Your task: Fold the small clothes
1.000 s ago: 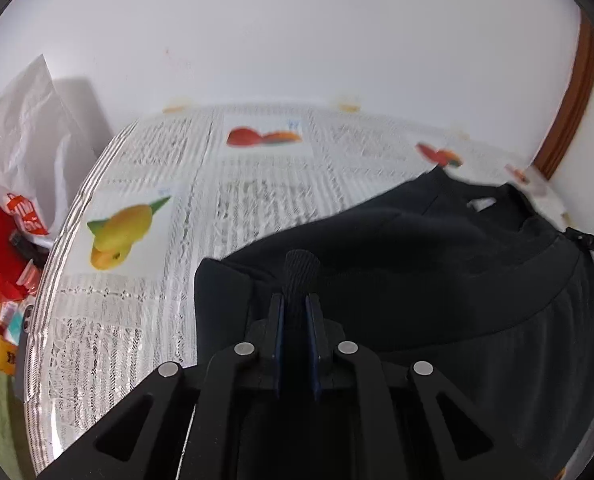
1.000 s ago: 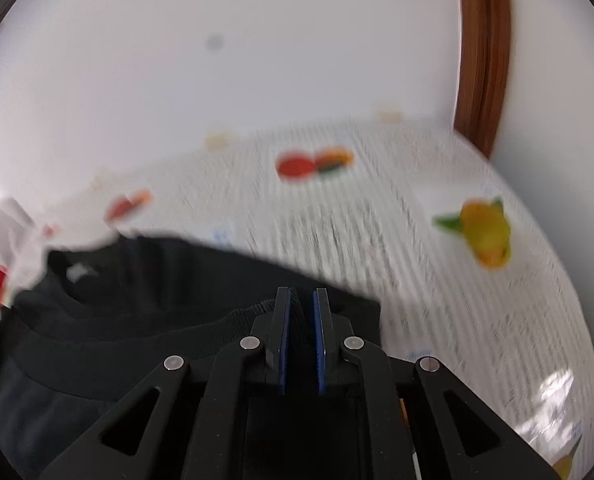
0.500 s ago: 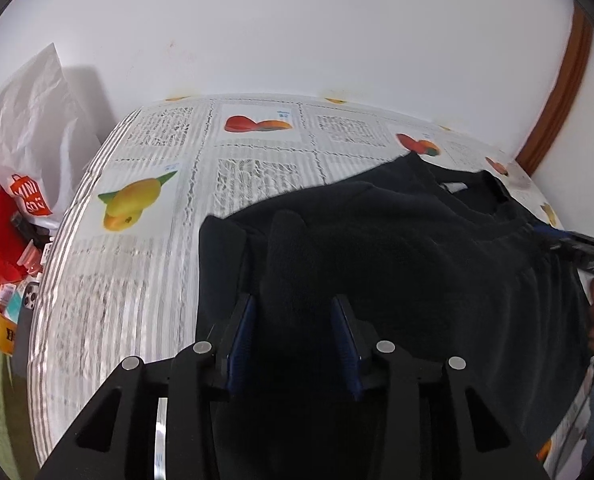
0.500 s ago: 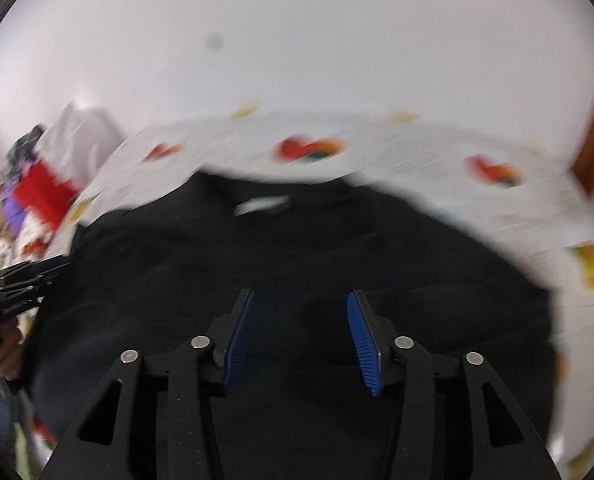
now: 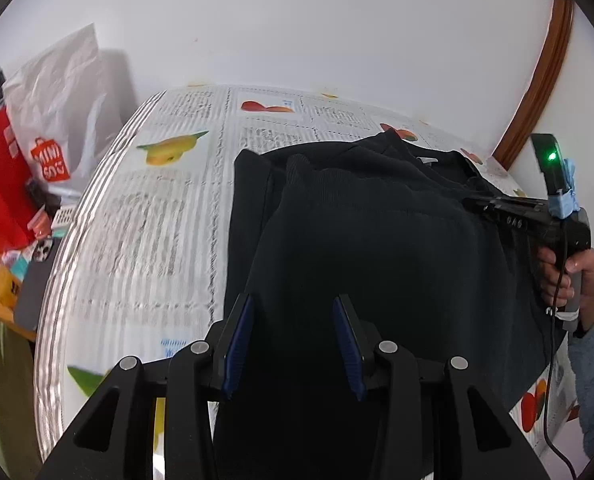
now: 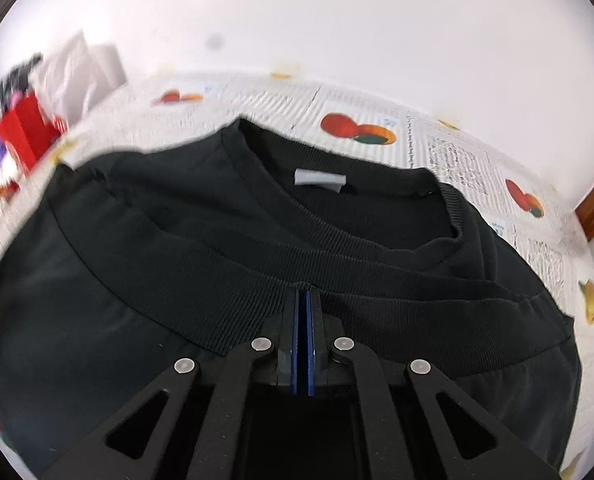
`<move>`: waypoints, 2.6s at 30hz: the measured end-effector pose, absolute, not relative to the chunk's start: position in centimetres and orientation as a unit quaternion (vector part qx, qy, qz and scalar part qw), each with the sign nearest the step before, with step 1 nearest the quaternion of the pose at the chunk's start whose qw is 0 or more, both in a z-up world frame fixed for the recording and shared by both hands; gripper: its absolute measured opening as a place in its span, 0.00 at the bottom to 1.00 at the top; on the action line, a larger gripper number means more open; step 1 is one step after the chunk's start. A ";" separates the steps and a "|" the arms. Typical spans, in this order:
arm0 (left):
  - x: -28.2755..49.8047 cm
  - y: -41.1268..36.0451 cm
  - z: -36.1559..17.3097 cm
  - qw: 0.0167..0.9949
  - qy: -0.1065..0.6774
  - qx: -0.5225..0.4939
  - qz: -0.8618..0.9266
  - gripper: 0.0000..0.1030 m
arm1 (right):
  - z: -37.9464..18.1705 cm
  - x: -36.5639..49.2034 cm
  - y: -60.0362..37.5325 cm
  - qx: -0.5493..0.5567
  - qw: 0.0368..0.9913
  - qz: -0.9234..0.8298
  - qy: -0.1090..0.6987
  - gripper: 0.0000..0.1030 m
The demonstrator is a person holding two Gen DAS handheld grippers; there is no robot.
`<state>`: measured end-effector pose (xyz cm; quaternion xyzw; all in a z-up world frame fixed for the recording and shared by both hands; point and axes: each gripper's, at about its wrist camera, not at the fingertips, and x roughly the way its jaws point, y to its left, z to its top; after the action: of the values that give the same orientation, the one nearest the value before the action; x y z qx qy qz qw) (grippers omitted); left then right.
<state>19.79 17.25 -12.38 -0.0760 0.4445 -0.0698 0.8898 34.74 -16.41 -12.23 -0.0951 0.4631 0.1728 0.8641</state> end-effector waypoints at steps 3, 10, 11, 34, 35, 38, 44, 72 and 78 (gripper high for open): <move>19.3 17.8 -12.5 0.889 0.443 -0.088 -0.069 0.38 | -10.8 35.3 -16.7 -0.068 0.876 0.176 0.443 0.03; 18.5 18.2 -12.5 0.888 0.441 -0.101 -0.076 0.38 | -12.8 37.3 -15.2 -0.083 0.871 0.166 0.455 0.02; 18.3 18.1 -12.5 0.888 0.442 -0.100 -0.077 0.38 | -13.4 37.3 -15.2 -0.084 0.869 0.165 0.458 0.02; 10.9 20.6 -13.5 0.878 0.454 -0.142 -0.061 0.43 | -11.0 25.6 -35.0 -0.006 0.896 -0.016 0.444 0.40; 10.4 20.7 -13.6 0.877 0.453 -0.149 -0.060 0.43 | -10.9 24.6 -35.9 0.003 0.896 -0.021 0.444 0.42; 9.0 21.1 -14.0 0.872 0.452 -0.176 -0.062 0.43 | -10.7 20.8 -38.2 0.032 0.892 -0.028 0.449 0.51; 7.6 21.0 -15.2 0.866 0.443 -0.221 -0.075 0.43 | -11.8 14.2 -40.2 0.073 0.884 -0.021 0.461 0.59; 13.2 17.1 -13.7 0.881 0.415 -0.224 -0.044 0.15 | -13.2 17.0 -43.9 0.284 0.888 0.010 0.361 0.15; 16.5 13.9 -13.0 0.879 0.421 -0.211 -0.069 0.15 | -12.6 18.2 -46.9 0.264 0.897 -0.023 0.354 0.14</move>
<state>16.53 13.92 -13.02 -0.2108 0.4212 -0.0689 0.8795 18.17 -46.89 -12.60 0.2643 0.3544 -0.0234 0.8966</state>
